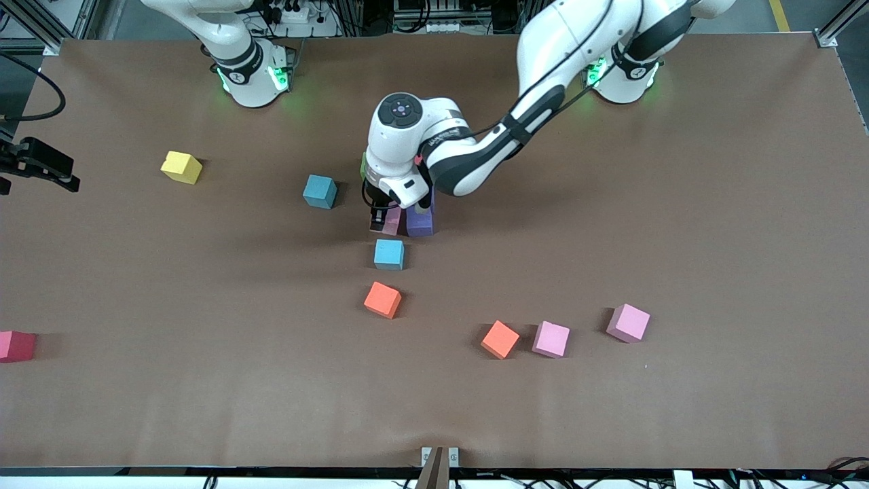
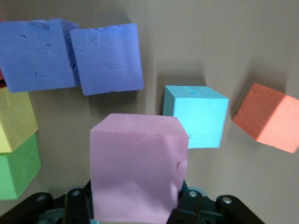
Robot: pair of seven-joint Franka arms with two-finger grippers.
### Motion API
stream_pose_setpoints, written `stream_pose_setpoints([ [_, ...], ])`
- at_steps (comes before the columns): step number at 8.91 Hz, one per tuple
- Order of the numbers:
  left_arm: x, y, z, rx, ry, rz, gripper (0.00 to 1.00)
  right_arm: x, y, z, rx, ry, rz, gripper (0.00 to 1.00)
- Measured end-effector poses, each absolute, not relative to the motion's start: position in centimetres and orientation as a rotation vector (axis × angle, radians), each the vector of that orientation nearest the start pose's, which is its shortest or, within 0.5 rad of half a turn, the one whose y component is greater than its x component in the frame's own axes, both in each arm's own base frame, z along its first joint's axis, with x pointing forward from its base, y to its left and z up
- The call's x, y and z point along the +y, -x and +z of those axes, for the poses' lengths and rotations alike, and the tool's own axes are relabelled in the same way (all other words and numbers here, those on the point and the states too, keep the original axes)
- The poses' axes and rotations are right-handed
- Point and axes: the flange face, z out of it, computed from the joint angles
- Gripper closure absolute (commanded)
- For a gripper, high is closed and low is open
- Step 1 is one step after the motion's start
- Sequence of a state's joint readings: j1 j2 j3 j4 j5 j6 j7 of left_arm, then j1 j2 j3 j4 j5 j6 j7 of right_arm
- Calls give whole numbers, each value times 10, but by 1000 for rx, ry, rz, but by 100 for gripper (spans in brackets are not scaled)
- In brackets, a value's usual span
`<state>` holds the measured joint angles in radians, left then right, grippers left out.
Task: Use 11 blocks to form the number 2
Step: 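Lower the pink cube beside the lower purple cube with the left gripper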
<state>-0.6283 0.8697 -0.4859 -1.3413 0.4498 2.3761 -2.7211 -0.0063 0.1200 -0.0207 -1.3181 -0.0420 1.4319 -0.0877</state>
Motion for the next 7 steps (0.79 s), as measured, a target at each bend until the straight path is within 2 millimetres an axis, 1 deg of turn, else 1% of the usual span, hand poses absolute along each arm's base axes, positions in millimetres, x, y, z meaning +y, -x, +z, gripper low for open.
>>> stream_pose_setpoints([
  [2,-640,-415,259,-2335,2474,112,100,-20,-576,662,-88,3184,14,0],
  [4,-638,-419,254,-2338,2464,103,100,-20,-576,662,-88,3184,14,0],
  [7,-633,-422,236,-2338,2433,97,100,-20,-576,662,-88,3184,14,0],
])
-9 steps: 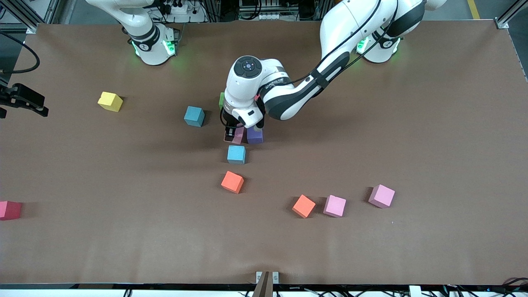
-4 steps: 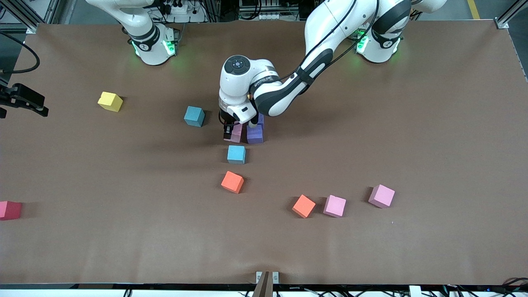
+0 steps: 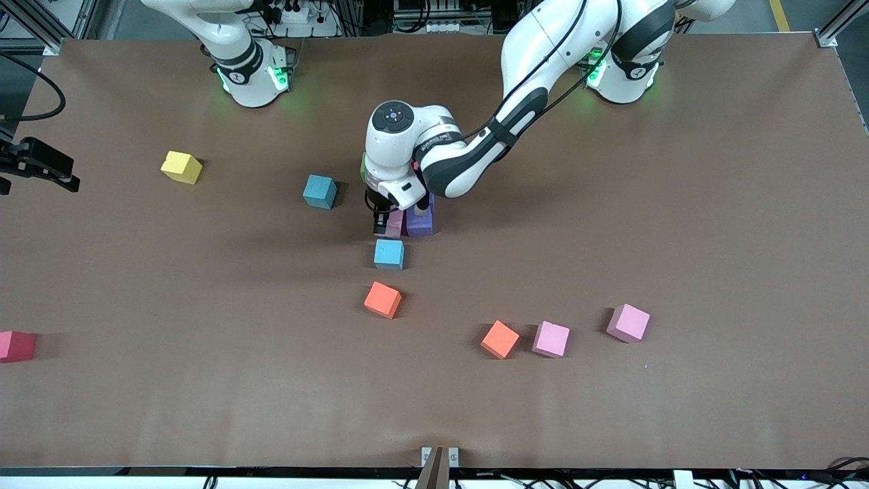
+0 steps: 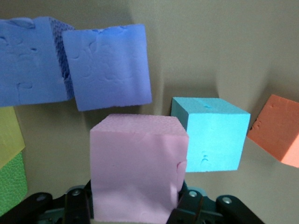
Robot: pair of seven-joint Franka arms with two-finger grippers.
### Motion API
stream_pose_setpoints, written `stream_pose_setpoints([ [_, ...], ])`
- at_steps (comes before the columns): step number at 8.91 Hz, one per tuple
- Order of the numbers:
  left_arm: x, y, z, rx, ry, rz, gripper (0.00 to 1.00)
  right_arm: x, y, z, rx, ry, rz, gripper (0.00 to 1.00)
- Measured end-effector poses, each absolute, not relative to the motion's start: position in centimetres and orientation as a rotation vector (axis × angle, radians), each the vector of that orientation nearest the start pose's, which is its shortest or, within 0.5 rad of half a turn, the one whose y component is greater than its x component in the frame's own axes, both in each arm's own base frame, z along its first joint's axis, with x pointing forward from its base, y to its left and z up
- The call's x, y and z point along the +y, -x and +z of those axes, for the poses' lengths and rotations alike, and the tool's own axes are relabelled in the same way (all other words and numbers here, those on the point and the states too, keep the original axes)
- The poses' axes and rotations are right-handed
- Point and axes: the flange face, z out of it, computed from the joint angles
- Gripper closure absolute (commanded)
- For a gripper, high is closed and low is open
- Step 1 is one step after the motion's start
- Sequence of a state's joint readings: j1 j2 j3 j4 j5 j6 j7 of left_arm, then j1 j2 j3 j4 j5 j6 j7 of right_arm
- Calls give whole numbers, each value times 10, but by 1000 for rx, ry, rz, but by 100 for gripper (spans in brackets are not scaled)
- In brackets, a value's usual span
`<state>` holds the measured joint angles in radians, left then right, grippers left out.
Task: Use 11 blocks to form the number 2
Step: 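Lower the pink cube beside the lower purple cube with the left gripper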
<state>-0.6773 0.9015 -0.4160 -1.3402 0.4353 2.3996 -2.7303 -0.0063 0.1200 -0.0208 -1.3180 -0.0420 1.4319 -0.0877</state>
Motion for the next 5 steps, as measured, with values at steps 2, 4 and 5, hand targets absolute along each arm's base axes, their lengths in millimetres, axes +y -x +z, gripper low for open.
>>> stream_pose_setpoints([
  [2,-633,-422,235,-2346,2417,111,100,-20,-576,662,-88,3184,14,0],
  [4,-632,-422,231,-2355,2392,135,100,-20,-576,662,-88,3184,14,0],
  [5,-632,-422,227,-2354,2385,140,100,-20,-576,662,-88,3184,14,0],
])
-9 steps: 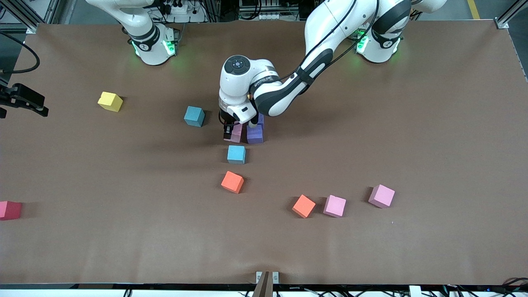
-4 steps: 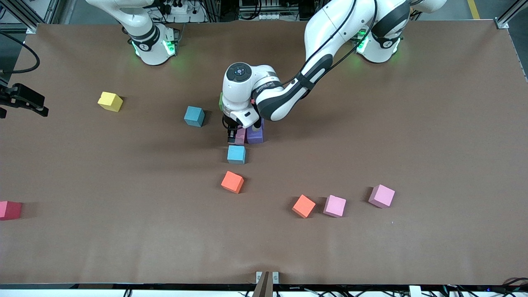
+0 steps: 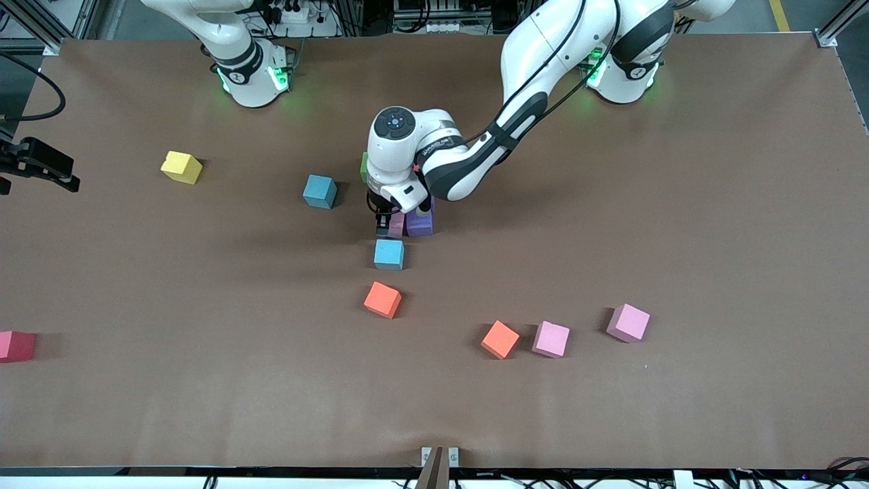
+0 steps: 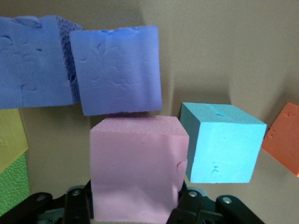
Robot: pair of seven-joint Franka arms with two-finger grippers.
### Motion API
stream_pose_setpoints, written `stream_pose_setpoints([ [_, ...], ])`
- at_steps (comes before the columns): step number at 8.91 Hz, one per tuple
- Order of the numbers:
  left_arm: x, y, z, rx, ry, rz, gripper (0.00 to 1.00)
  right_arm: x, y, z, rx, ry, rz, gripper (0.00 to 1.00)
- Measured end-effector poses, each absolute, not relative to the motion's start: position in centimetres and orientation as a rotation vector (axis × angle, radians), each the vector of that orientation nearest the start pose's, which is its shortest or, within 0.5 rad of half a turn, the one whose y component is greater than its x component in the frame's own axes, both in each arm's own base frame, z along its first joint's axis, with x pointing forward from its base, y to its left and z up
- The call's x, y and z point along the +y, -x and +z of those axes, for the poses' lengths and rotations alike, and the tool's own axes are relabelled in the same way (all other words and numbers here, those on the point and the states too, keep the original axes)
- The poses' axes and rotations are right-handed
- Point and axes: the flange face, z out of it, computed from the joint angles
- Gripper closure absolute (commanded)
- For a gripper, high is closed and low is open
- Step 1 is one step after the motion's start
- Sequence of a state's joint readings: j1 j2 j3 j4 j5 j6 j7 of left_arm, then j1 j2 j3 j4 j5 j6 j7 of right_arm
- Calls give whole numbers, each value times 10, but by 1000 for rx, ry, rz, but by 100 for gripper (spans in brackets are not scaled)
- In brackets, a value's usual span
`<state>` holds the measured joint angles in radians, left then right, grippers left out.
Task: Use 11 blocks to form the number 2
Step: 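Lower the pink cube beside the lower purple cube with the left gripper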
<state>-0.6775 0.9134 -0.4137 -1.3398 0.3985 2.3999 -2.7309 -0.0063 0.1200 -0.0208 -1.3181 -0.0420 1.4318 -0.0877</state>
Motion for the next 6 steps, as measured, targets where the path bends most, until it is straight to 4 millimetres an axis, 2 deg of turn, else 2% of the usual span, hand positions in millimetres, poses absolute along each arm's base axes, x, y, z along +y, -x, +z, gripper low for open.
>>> stream_pose_setpoints([
  [6,-632,-417,214,-2349,2343,173,100,-20,-576,662,-88,3184,14,0],
])
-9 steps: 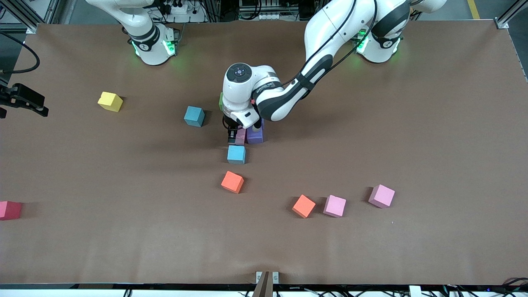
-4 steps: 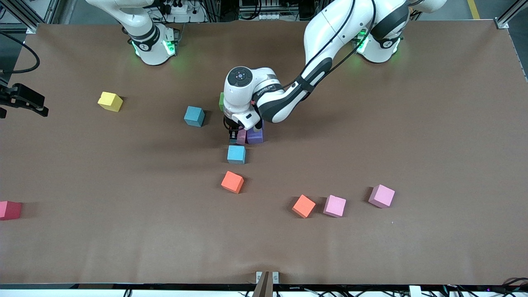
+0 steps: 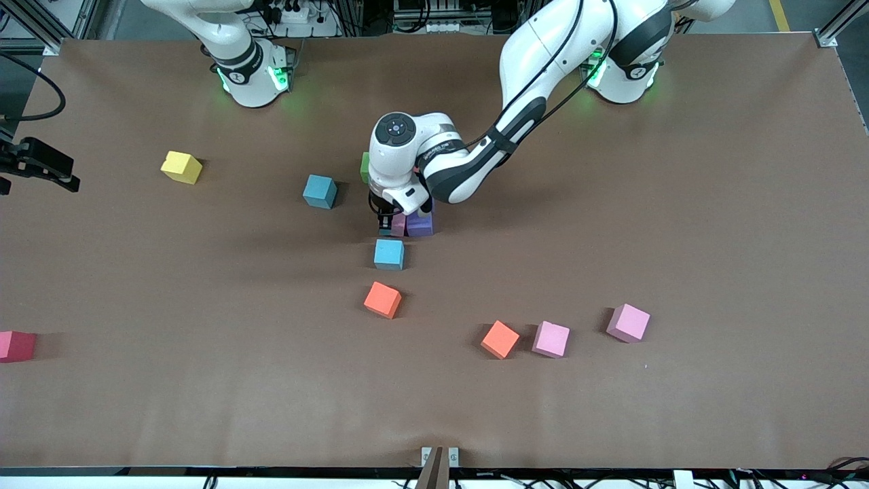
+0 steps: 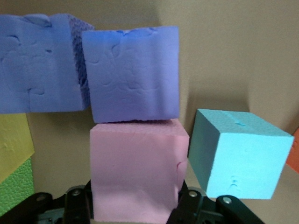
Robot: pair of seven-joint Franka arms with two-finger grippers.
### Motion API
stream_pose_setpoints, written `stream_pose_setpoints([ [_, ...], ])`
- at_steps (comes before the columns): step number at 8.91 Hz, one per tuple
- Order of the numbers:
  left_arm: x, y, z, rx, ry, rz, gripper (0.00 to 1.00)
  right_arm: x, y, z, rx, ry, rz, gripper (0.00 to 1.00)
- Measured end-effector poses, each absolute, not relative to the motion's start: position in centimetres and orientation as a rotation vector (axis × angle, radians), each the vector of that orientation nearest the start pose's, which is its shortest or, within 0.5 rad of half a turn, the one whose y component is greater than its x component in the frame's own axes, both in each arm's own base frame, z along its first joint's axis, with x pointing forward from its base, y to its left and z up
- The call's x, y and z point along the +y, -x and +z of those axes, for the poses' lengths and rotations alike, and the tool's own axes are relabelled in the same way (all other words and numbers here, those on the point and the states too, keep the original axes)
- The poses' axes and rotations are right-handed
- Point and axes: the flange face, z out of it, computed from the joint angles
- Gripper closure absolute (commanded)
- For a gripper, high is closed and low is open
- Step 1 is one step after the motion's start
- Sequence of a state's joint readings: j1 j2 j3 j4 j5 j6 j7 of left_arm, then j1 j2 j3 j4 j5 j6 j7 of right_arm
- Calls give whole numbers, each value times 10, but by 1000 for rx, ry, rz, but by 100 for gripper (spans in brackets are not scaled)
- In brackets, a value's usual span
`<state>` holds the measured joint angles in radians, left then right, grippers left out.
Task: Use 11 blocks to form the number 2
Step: 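Lower the pink cube beside the lower purple cube with the left gripper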
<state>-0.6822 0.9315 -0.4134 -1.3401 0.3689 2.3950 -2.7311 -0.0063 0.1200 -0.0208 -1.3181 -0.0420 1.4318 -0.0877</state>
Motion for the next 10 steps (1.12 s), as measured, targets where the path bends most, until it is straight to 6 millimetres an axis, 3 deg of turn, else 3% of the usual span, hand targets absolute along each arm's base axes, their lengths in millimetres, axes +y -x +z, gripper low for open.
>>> stream_pose_setpoints([
  [3,-633,-412,201,2104,-2104,-159,100,-20,-576,662,-88,3184,14,0],
  [9,-632,-411,196,2119,-2108,-163,100,-20,-576,662,-88,3184,14,0],
  [10,-631,-411,196,2121,-2110,-162,81,-20,-576,662,-88,3184,14,0],
])
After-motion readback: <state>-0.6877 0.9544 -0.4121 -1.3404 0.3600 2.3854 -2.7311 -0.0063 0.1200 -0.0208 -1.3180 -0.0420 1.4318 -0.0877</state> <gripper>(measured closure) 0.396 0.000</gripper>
